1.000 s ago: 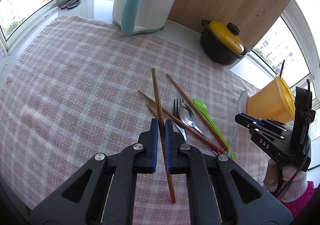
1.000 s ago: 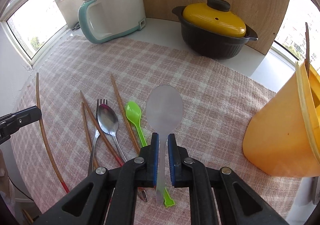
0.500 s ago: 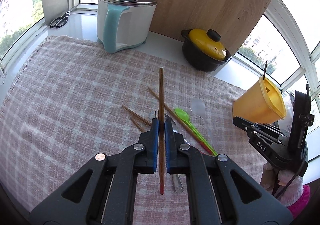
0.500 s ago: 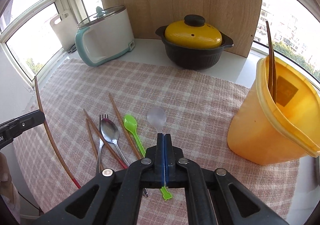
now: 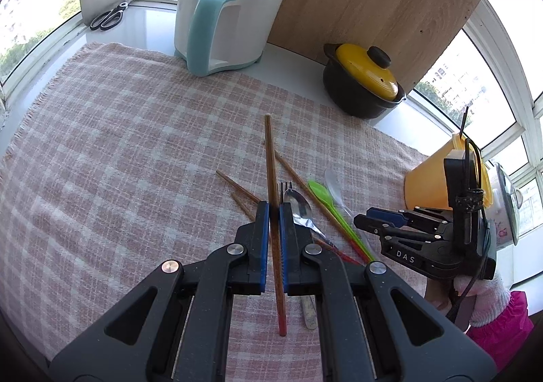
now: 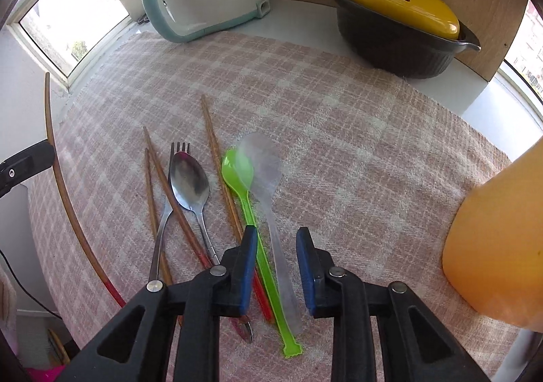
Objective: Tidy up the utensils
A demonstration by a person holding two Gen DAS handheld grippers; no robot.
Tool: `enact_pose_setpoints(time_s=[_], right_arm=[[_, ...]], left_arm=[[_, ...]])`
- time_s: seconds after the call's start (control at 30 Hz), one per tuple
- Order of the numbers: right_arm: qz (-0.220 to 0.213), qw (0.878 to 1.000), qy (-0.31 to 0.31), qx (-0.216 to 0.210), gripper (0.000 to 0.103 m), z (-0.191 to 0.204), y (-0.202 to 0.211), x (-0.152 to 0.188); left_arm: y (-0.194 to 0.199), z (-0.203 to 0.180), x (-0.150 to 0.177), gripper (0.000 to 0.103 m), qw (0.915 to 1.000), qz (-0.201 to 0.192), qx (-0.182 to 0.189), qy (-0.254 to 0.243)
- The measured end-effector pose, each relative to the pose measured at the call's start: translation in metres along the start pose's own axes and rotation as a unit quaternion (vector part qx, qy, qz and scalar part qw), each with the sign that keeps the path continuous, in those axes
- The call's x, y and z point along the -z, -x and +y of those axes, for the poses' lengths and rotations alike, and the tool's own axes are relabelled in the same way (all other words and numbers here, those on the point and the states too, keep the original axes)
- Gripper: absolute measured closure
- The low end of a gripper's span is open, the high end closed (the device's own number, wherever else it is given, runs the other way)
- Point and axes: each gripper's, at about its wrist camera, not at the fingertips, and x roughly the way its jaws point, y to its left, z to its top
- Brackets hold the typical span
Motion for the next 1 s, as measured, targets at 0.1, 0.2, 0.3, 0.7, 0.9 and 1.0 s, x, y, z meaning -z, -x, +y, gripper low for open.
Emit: enact_pose_setpoints(time_s=[0.1, 0.2, 0.3, 0.7, 0.9, 1.0], right_arm=[[0.017, 1.000, 0.019, 0.011, 0.082, 0.005, -0.012, -0.005], [0.031, 0.999, 0.031, 0.019, 0.086, 0.007, -0.023, -0.011], [0.031, 0.998, 0.038, 0.027, 0.086, 0.010, -0.027, -0.017], [0.077, 0.993, 0.084, 0.043, 0.086, 0.020, -0.037, -0.033], [0.098, 0.988, 0.107, 0.056, 0.085, 0.033, -0.045, -0.042], [0.102, 0.987, 0.112, 0.061, 0.091, 0.036, -0.048, -0.045]], left_arm=[[-0.002, 0.002, 0.000, 0.100, 1.0000, 0.001, 0.000, 0.004], [-0.004, 0.005, -0.001, 0.100, 1.0000, 0.003, -0.003, 0.006], [-0.005, 0.006, -0.002, 0.100, 1.0000, 0.005, -0.003, 0.007], [-0.009, 0.001, -0.005, 0.100, 1.0000, 0.005, -0.003, 0.001], [-0.008, 0.003, -0.007, 0.100, 1.0000, 0.002, -0.002, 0.005], [-0.008, 0.003, -0.007, 0.100, 1.0000, 0.001, -0.004, 0.003]])
